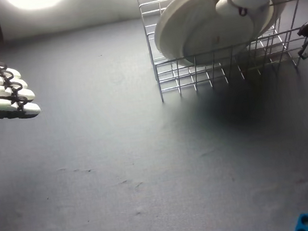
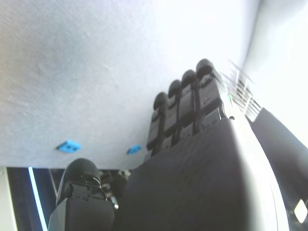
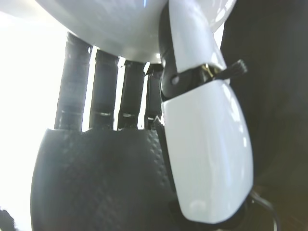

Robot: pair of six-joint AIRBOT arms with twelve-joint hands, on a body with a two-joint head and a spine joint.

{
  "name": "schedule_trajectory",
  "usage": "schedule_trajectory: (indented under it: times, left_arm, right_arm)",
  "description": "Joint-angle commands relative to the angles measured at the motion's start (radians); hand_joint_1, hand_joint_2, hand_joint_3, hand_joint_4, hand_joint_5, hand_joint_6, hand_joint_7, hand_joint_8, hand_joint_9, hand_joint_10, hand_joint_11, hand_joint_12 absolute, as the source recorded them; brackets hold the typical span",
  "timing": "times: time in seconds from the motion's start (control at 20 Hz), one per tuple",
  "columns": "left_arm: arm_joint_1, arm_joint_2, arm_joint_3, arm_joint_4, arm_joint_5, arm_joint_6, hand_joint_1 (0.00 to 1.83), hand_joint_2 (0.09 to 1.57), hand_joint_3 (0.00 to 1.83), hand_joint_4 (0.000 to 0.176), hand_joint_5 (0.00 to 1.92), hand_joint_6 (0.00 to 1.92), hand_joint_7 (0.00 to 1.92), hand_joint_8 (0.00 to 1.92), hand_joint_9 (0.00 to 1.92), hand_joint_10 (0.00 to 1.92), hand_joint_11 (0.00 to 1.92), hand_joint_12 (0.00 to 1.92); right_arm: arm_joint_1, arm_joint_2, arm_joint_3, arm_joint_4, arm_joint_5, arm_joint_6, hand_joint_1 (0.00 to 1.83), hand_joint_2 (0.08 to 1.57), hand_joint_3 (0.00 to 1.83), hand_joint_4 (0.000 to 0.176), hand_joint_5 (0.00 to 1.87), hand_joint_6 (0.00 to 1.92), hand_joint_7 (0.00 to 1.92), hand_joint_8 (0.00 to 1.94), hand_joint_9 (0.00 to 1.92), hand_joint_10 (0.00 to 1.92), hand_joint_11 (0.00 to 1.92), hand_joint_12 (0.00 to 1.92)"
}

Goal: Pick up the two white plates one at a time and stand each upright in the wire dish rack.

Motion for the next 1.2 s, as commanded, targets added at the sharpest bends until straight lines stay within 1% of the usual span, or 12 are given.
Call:
schedule_trajectory:
  times: [0.0, 0.3, 0.35, 0.45, 0.7, 0.75, 0.85, 0.9, 0.95, 1.0, 1.05, 1.15]
  left_arm:
    - [-0.011, 0.004, 0.002, -0.048, 0.007, 0.0, 0.0, 1.09, 0.0, 0.0, 0.07, 0.0, 0.04, 0.0, 0.02, 0.01, 0.01, 0.04]
    - [-0.011, 0.003, 0.0, -0.047, 0.007, 0.0, 0.0, 1.1, 0.0, 0.0, 0.07, 0.0, 0.06, 0.01, 0.04, 0.01, 0.02, 0.05]
    - [-0.011, 0.003, 0.0, -0.047, 0.007, 0.0, 0.0, 1.09, 0.0, 0.0, 0.07, 0.0, 0.06, 0.01, 0.04, 0.01, 0.02, 0.06]
    - [-0.011, 0.003, -0.003, -0.047, 0.007, 0.0, 0.0, 1.1, 0.0, 0.0, 0.09, 0.01, 0.07, 0.01, 0.06, 0.01, 0.03, 0.07]
    - [-0.011, 0.003, -0.009, -0.044, 0.007, 0.0, 0.0, 1.1, 0.0, 0.0, 0.08, 0.0, 0.06, 0.0, 0.05, 0.0, 0.0, 0.13]
    - [-0.011, 0.003, -0.01, -0.044, 0.007, 0.0, 0.0, 1.1, 0.0, 0.0, 0.04, 0.0, 0.03, 0.0, 0.01, 0.0, 0.0, 0.03]
    - [-0.011, 0.003, -0.013, -0.043, 0.007, 0.0, 0.0, 1.1, 0.0, 0.0, 0.06, 0.01, 0.04, 0.01, 0.02, 0.01, 0.02, 0.01]
    - [-0.011, 0.004, -0.013, -0.043, 0.007, 0.0, 0.0, 1.1, 0.0, 0.0, 0.08, 0.02, 0.06, 0.02, 0.04, 0.01, 0.04, 0.02]
    - [-0.01, 0.004, -0.013, -0.043, 0.007, 0.0, 0.0, 1.1, 0.0, 0.0, 0.07, 0.01, 0.06, 0.02, 0.05, 0.02, 0.04, 0.03]
    - [-0.01, 0.004, -0.013, -0.043, 0.007, 0.0, 0.0, 1.1, 0.0, 0.0, 0.07, 0.01, 0.06, 0.01, 0.05, 0.01, 0.04, 0.03]
    - [-0.01, 0.004, -0.013, -0.043, 0.007, 0.0, 0.0, 1.11, 0.0, 0.0, 0.07, 0.01, 0.05, 0.01, 0.04, 0.01, 0.03, 0.02]
    - [-0.01, 0.004, -0.013, -0.043, 0.007, 0.0, 0.0, 1.11, 0.0, 0.0, 0.06, 0.0, 0.05, 0.01, 0.04, 0.01, 0.04, 0.03]
  right_arm:
    - [0.004, 0.002, 0.003, -0.111, 0.018, 0.022, 1.36, 1.16, 0.0, 0.0, 0.78, 1.27, 0.95, 1.06, 0.83, 1.25, 0.66, 1.33]
    - [-0.035, -0.018, 0.022, -0.187, 0.02, 0.046, 1.34, 1.21, 0.0, 0.0, 0.7, 1.38, 0.82, 1.23, 0.71, 1.43, 0.5, 1.46]
    - [-0.04, -0.021, 0.023, -0.205, 0.02, 0.053, 1.19, 1.23, 0.0, 0.0, 0.72, 1.38, 0.81, 1.27, 0.67, 1.05, 0.46, 1.47]
    - [-0.049, -0.026, 0.023, -0.224, 0.02, 0.058, 1.16, 1.23, 0.0, 0.016, 0.73, 1.39, 0.8, 1.26, 0.74, 0.77, 0.46, 1.44]
    - [-0.064, -0.032, 0.023, -0.233, 0.02, 0.058, 1.14, 1.26, 0.0, 0.011, 0.67, 1.48, 0.76, 1.33, 0.72, 0.79, 0.44, 1.43]
    - [-0.065, -0.032, 0.023, -0.233, 0.02, 0.058, 1.14, 1.26, 0.0, 0.005, 0.65, 1.49, 0.77, 1.32, 0.74, 0.77, 0.46, 1.41]
    - [-0.068, -0.031, 0.023, -0.233, 0.02, 0.057, 1.14, 1.26, 0.0, 0.005, 0.65, 1.49, 0.77, 1.32, 0.74, 0.77, 0.45, 1.42]
    - [-0.071, -0.031, 0.023, -0.233, 0.022, 0.054, 1.09, 1.27, 0.0, 0.0, 0.67, 1.44, 0.68, 0.92, 0.69, 0.77, 0.38, 1.45]
    - [-0.073, -0.03, 0.023, -0.233, 0.023, 0.049, 1.07, 1.28, 0.0, 0.0, 0.65, 1.46, 0.68, 0.73, 0.65, 0.79, 0.35, 1.45]
    - [-0.075, -0.029, 0.023, -0.233, 0.024, 0.048, 1.15, 1.22, 0.0, 0.0, 0.5, 1.0, 0.68, 0.62, 0.61, 0.78, 0.31, 1.45]
    - [-0.076, -0.028, 0.023, -0.233, 0.024, 0.048, 1.16, 1.19, 0.0, 0.0, 0.5, 0.78, 0.67, 0.56, 0.56, 0.78, 0.25, 1.46]
    - [-0.076, -0.028, 0.023, -0.234, 0.024, 0.048, 1.17, 1.18, 0.0, 0.0, 0.51, 0.65, 0.62, 0.51, 0.46, 0.8, 0.11, 1.51]
